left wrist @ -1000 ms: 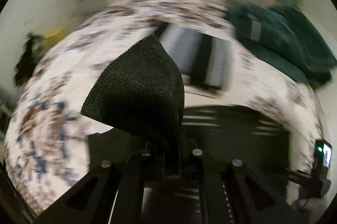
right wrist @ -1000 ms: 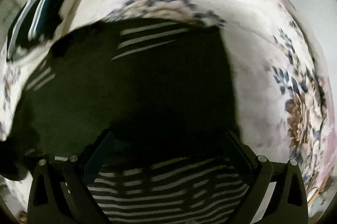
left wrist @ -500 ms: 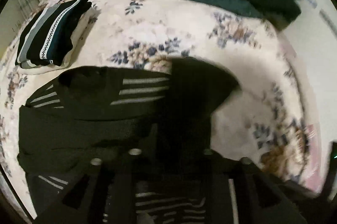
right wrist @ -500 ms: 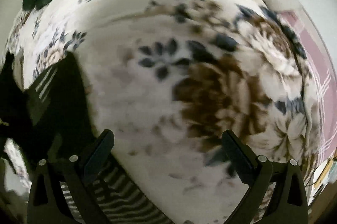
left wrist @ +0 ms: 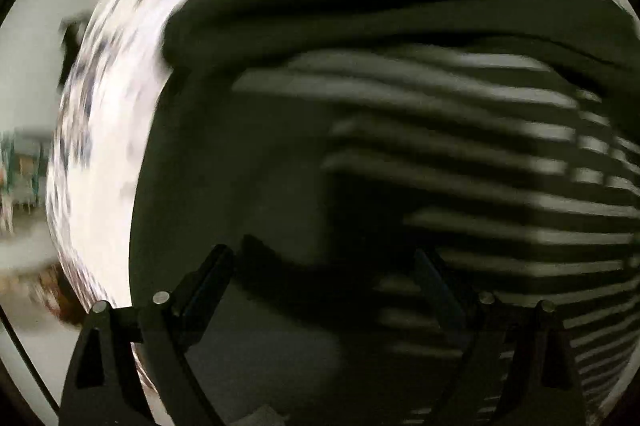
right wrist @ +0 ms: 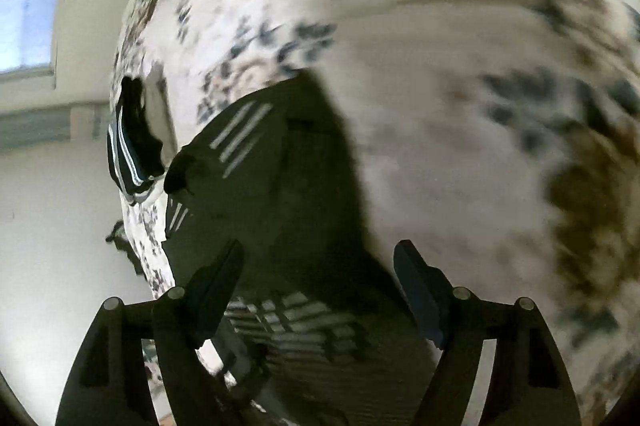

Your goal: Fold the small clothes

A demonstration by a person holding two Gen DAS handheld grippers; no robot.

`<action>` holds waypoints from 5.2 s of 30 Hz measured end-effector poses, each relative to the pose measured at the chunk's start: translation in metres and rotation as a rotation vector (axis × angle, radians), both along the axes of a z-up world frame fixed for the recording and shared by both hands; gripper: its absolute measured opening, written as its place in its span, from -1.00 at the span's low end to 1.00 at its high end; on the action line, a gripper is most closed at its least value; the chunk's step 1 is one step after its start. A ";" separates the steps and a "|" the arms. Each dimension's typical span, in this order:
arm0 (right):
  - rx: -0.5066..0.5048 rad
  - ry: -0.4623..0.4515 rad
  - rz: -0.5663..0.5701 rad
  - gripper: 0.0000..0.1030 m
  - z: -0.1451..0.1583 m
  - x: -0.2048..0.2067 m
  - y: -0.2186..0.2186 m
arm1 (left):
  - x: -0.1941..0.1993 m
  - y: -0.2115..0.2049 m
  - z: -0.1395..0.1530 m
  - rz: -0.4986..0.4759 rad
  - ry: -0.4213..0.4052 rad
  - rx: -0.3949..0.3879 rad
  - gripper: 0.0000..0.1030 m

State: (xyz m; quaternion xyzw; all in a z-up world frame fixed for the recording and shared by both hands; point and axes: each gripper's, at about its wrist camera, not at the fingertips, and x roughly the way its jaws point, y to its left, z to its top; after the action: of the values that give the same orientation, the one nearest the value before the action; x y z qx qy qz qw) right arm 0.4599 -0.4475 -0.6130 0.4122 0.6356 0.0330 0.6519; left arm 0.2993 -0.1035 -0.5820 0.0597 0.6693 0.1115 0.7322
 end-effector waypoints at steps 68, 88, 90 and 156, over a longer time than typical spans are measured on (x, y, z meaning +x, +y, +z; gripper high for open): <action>-0.115 -0.312 0.847 -0.96 0.002 0.196 0.472 | 0.074 0.215 0.018 0.534 -0.343 -0.704 -0.77; -0.206 -0.015 0.408 0.23 0.046 0.117 0.123 | 0.028 0.177 0.040 0.307 -0.212 -0.466 0.28; -0.228 0.033 0.357 0.23 0.033 0.095 0.085 | 0.022 0.161 0.024 0.284 -0.155 -0.424 0.28; -0.164 -0.160 0.942 0.10 -0.008 0.204 0.497 | 0.087 0.216 -0.001 0.465 -0.307 -0.816 -0.94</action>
State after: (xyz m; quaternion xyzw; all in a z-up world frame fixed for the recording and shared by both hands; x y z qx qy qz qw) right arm 0.6636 0.0493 -0.6215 0.0233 0.7015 0.3059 0.6433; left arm 0.3863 0.1129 -0.5832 -0.3997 0.5383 0.0082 0.7419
